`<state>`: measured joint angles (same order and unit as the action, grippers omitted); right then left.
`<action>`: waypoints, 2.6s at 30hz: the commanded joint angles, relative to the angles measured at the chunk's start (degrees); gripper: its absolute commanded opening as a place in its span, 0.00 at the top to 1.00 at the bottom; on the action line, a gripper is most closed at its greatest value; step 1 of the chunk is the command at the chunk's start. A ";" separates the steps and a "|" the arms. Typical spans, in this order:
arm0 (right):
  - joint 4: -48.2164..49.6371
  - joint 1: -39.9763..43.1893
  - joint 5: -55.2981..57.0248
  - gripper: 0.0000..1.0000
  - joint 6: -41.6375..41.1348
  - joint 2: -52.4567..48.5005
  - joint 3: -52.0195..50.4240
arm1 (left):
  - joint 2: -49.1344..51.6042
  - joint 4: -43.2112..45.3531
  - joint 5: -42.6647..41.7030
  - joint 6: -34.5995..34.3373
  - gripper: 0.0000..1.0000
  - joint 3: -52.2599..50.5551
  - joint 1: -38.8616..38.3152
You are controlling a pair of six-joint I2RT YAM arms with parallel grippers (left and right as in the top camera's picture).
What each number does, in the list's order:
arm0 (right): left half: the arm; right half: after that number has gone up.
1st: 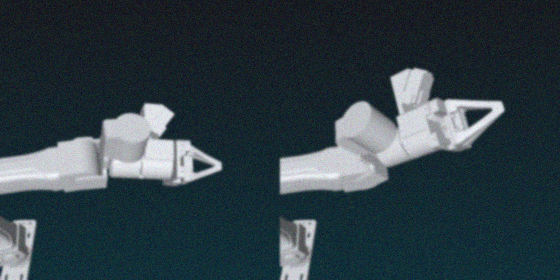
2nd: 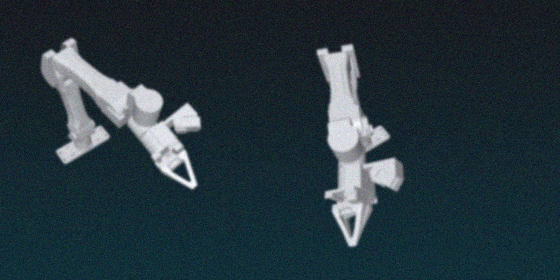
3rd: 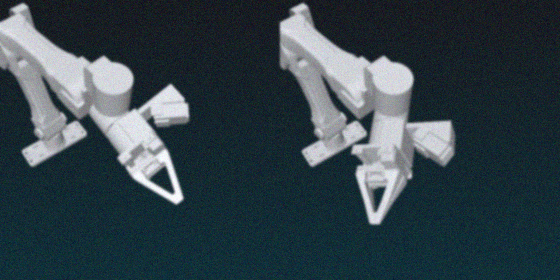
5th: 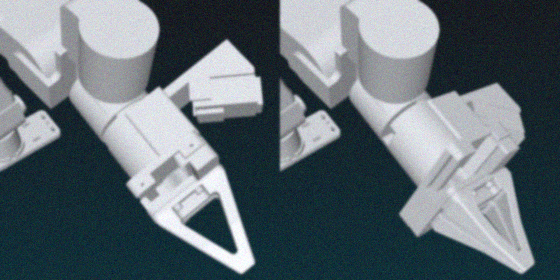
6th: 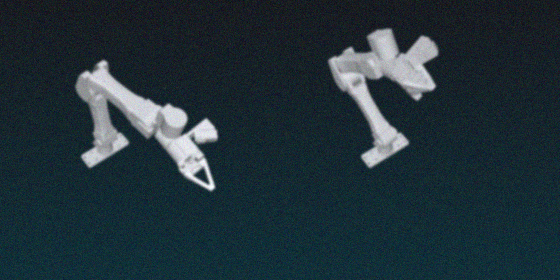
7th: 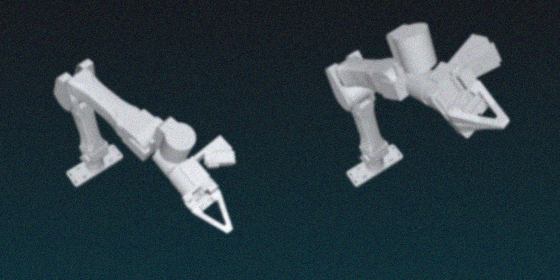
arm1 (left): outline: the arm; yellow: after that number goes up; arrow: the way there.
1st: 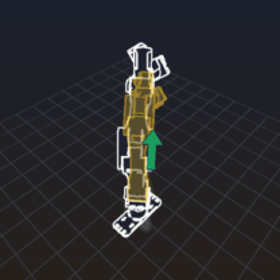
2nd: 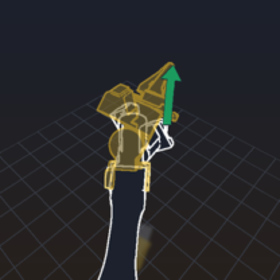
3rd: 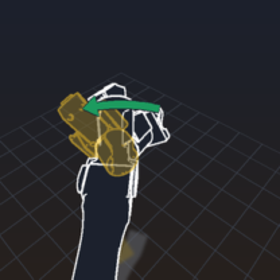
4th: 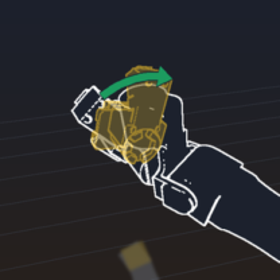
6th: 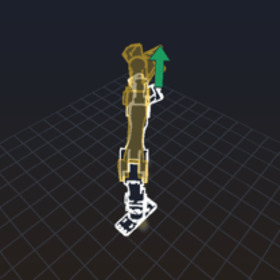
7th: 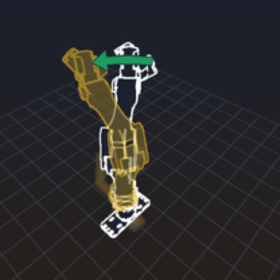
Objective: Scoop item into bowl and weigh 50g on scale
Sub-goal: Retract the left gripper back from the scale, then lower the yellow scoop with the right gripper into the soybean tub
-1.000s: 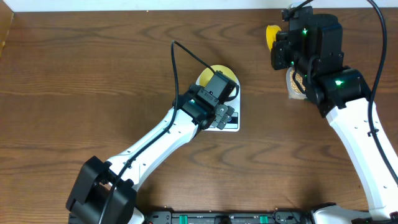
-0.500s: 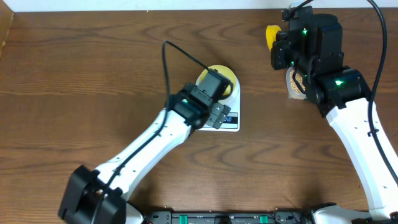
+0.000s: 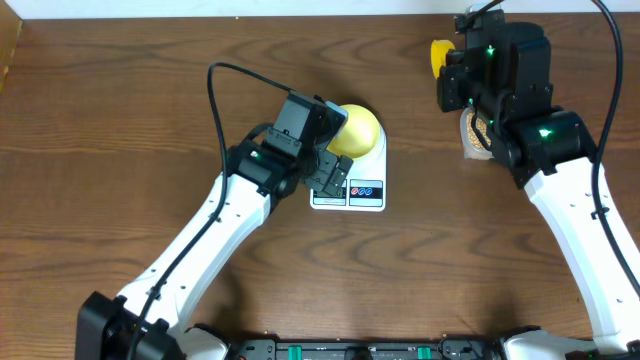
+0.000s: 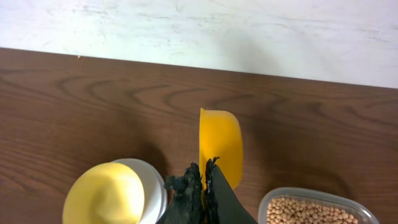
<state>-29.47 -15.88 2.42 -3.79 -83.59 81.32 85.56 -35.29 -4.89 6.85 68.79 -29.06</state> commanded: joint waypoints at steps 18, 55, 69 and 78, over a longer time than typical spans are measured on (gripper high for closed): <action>-0.15 1.44 1.11 0.99 0.90 -0.11 0.94 | -7.89 -2.54 -13.55 9.29 0.02 -0.33 8.72; -2.34 3.93 1.95 0.99 4.68 -0.11 1.31 | -7.82 -4.59 -16.98 16.46 0.02 -0.33 10.01; -2.91 5.44 -1.51 0.99 4.63 -0.11 2.05 | -7.82 -4.57 -17.03 16.00 0.02 -0.33 10.01; -4.68 6.36 -1.25 0.99 4.79 -0.11 2.05 | -7.82 -4.59 -16.98 14.71 0.02 -0.33 10.01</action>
<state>-33.71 -10.44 1.50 0.45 -83.64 81.69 78.63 -39.68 -21.10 22.28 68.79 -19.22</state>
